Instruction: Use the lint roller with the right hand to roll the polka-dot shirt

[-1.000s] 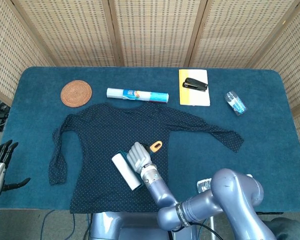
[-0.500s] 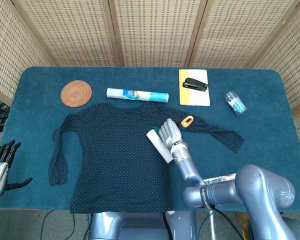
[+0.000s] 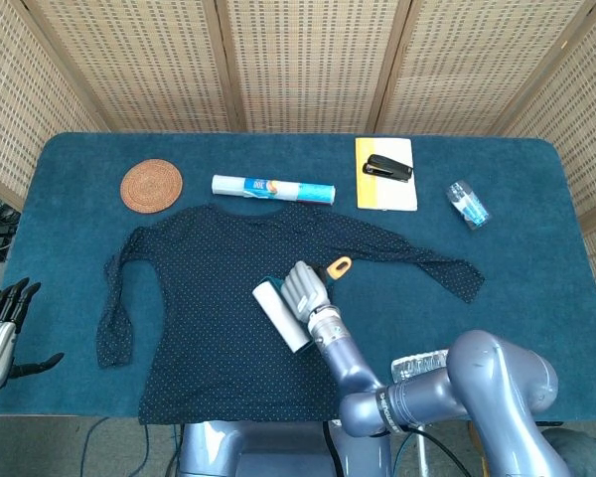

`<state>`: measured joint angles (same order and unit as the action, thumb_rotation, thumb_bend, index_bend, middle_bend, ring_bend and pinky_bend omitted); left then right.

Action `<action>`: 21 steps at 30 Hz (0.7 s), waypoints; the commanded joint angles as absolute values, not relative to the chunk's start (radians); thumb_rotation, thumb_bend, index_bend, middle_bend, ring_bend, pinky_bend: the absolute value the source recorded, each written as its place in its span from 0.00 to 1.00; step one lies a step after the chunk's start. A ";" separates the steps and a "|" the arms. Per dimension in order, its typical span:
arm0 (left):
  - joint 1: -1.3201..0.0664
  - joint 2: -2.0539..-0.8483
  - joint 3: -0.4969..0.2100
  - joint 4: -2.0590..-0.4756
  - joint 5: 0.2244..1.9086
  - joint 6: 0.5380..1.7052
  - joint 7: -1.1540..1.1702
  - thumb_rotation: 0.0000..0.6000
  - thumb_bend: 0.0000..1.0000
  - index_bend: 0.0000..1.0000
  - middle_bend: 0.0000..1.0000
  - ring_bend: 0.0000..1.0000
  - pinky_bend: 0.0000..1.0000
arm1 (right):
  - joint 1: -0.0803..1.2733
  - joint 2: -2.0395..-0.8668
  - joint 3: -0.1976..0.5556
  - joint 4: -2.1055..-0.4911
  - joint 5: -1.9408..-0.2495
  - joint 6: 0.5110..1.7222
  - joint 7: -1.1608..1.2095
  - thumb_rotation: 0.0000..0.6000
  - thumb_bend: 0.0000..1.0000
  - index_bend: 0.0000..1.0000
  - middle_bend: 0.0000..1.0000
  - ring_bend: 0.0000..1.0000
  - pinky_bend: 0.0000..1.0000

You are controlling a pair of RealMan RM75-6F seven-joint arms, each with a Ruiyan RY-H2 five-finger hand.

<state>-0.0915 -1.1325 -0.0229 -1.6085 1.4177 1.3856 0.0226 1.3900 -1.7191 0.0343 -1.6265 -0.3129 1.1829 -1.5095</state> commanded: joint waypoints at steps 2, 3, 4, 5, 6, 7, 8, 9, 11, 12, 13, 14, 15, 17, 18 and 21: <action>-0.092 -1.132 -0.022 -1.607 1.419 1.384 0.020 1.00 0.00 0.00 0.00 0.00 0.00 | 1.406 -1.762 0.051 -1.647 -0.334 1.206 -1.521 1.00 0.74 0.72 0.99 1.00 1.00; -0.092 -1.132 -0.022 -1.607 1.419 1.384 0.019 1.00 0.00 0.00 0.00 0.00 0.00 | 1.409 -1.769 0.054 -1.650 -0.336 1.211 -1.524 1.00 0.74 0.72 0.99 1.00 1.00; -0.092 -1.132 -0.022 -1.607 1.418 1.383 0.019 1.00 0.00 0.00 0.00 0.00 0.00 | 1.412 -1.777 0.057 -1.652 -0.339 1.215 -1.528 1.00 0.74 0.72 0.99 1.00 1.00; -0.093 -1.132 -0.022 -1.606 1.417 1.381 0.018 1.00 0.00 0.00 0.00 0.00 0.00 | 1.418 -1.788 0.060 -1.656 -0.345 1.220 -1.535 1.00 0.74 0.72 0.99 1.00 1.00; -0.093 -1.132 -0.022 -1.605 1.416 1.379 0.015 1.00 0.00 0.00 0.00 0.00 0.00 | 1.423 -1.799 0.064 -1.661 -0.348 1.226 -1.541 1.00 0.74 0.72 0.99 1.00 1.00; -0.093 -1.132 -0.022 -1.604 1.415 1.379 0.014 1.00 0.00 0.00 0.00 0.00 0.00 | 1.425 -1.805 0.067 -1.663 -0.349 1.231 -1.545 1.00 0.74 0.72 0.99 1.00 1.00; -0.093 -1.132 -0.022 -1.602 1.415 1.379 0.013 1.00 0.00 0.00 0.00 0.00 0.00 | 1.429 -1.815 0.071 -1.668 -0.350 1.236 -1.550 1.00 0.74 0.72 0.99 1.00 1.00; -0.093 -1.132 -0.022 -1.602 1.414 1.379 0.012 1.00 0.00 0.00 0.00 0.00 0.00 | 1.431 -1.820 0.072 -1.671 -0.350 1.239 -1.554 1.00 0.74 0.72 0.99 1.00 1.00; -0.094 -1.132 -0.022 -1.601 1.415 1.378 0.011 1.00 0.00 0.00 0.00 0.00 0.00 | 1.435 -1.832 0.075 -1.678 -0.348 1.246 -1.562 1.00 0.74 0.72 0.99 1.00 1.00; -0.094 -1.132 -0.021 -1.601 1.416 1.378 0.011 1.00 0.00 0.00 0.00 0.00 0.00 | 1.437 -1.840 0.077 -1.682 -0.344 1.248 -1.566 1.00 0.74 0.72 0.99 1.00 1.00; -0.094 -1.132 -0.021 -1.601 1.417 1.378 0.012 1.00 0.00 0.00 0.00 0.00 0.00 | 1.437 -1.845 0.079 -1.684 -0.340 1.249 -1.568 1.00 0.74 0.72 0.99 1.00 1.00; -0.094 -1.133 -0.020 -1.602 1.419 1.379 0.013 1.00 0.00 0.00 0.00 0.00 0.00 | 1.439 -1.852 0.082 -1.687 -0.336 1.250 -1.571 1.00 0.74 0.72 0.99 1.00 1.00; -0.094 -1.133 -0.020 -1.602 1.420 1.380 0.013 1.00 0.00 0.00 0.00 0.00 0.00 | 1.440 -1.856 0.082 -1.688 -0.335 1.250 -1.574 1.00 0.74 0.72 0.99 1.00 1.00; -0.093 -1.133 -0.019 -1.602 1.422 1.382 0.014 1.00 0.00 0.00 0.00 0.00 0.00 | 1.444 -1.865 0.081 -1.690 -0.335 1.252 -1.581 1.00 0.74 0.72 0.99 1.00 1.00; -0.093 -1.133 -0.019 -1.602 1.422 1.382 0.015 1.00 0.00 0.00 0.00 0.00 0.00 | 1.445 -1.868 0.081 -1.692 -0.336 1.251 -1.582 1.00 0.74 0.72 0.99 1.00 1.00; -0.094 -1.134 -0.020 -1.601 1.417 1.378 0.016 1.00 0.00 0.00 0.00 0.00 0.00 | 1.445 -1.870 0.078 -1.707 -0.347 1.246 -1.581 1.00 0.74 0.72 0.99 1.00 1.00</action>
